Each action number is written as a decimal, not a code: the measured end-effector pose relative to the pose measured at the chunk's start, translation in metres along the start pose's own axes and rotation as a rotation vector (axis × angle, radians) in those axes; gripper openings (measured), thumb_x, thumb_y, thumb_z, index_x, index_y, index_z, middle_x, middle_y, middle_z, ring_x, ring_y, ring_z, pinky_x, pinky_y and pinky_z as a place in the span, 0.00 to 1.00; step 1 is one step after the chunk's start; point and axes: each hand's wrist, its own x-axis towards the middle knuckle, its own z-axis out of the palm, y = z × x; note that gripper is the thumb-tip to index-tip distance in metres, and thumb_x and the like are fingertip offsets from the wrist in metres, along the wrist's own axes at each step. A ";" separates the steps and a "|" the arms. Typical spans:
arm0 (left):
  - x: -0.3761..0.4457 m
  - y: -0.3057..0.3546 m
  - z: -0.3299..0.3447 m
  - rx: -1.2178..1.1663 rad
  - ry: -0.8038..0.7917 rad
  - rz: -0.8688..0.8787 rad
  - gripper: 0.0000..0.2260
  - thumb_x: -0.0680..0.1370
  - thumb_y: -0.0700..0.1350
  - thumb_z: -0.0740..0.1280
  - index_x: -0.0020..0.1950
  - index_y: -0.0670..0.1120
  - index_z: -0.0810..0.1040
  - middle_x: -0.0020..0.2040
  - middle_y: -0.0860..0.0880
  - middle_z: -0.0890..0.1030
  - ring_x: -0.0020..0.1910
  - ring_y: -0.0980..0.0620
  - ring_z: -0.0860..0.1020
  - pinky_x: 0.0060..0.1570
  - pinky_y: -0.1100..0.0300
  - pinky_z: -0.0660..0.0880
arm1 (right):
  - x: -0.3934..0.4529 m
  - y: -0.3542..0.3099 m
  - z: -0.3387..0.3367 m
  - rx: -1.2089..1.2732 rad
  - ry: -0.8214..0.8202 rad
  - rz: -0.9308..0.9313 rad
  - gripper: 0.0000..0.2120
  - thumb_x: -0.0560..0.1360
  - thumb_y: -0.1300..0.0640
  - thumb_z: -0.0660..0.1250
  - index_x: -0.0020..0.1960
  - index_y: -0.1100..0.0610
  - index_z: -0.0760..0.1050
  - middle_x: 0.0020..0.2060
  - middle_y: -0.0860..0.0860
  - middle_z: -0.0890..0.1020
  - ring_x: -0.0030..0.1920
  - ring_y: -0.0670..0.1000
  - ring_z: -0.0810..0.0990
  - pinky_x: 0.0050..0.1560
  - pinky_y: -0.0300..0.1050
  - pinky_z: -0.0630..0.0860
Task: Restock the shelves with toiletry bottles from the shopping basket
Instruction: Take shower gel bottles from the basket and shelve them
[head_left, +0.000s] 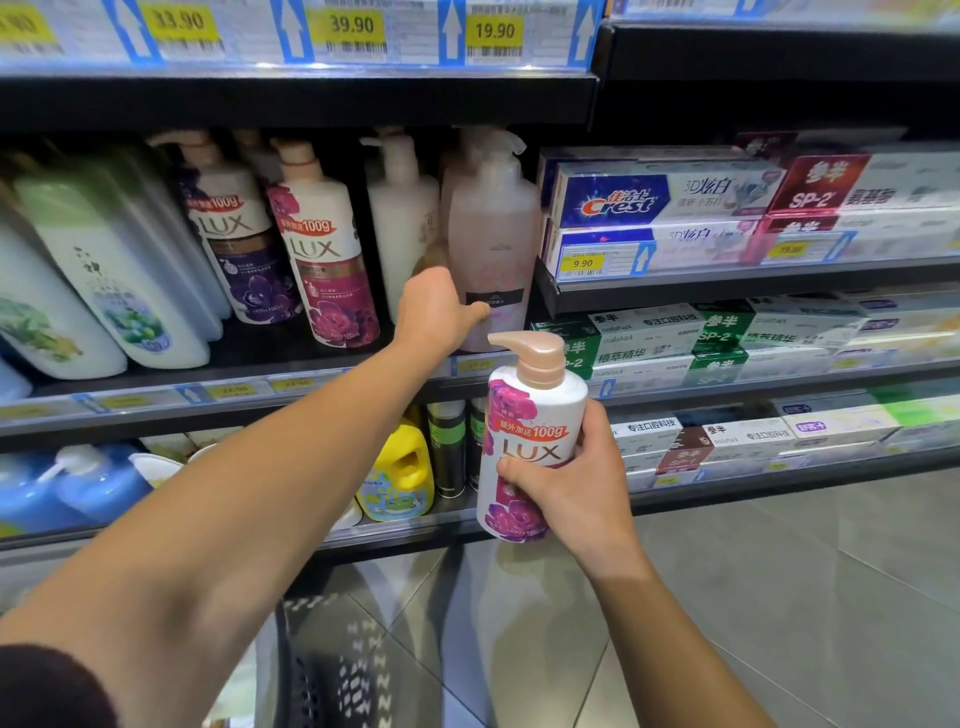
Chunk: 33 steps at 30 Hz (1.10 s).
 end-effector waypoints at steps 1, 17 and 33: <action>-0.004 -0.002 -0.006 -0.024 0.011 0.008 0.17 0.73 0.50 0.75 0.46 0.43 0.69 0.39 0.50 0.72 0.41 0.48 0.73 0.36 0.58 0.68 | 0.000 0.000 0.000 0.004 0.002 -0.002 0.29 0.59 0.60 0.81 0.53 0.43 0.72 0.45 0.42 0.83 0.46 0.41 0.82 0.50 0.50 0.81; -0.135 -0.055 -0.037 -0.355 -0.453 0.178 0.26 0.66 0.44 0.79 0.61 0.46 0.76 0.54 0.53 0.82 0.52 0.56 0.80 0.53 0.52 0.78 | 0.002 -0.028 0.028 0.104 -0.012 -0.071 0.29 0.58 0.65 0.81 0.53 0.49 0.75 0.45 0.45 0.84 0.45 0.43 0.83 0.40 0.36 0.78; -0.137 -0.069 -0.067 -0.484 -0.324 0.131 0.27 0.68 0.43 0.79 0.64 0.48 0.75 0.57 0.53 0.82 0.56 0.56 0.80 0.60 0.51 0.76 | -0.003 -0.032 0.051 0.167 -0.150 -0.127 0.37 0.58 0.50 0.77 0.64 0.39 0.66 0.60 0.41 0.78 0.60 0.41 0.78 0.61 0.43 0.74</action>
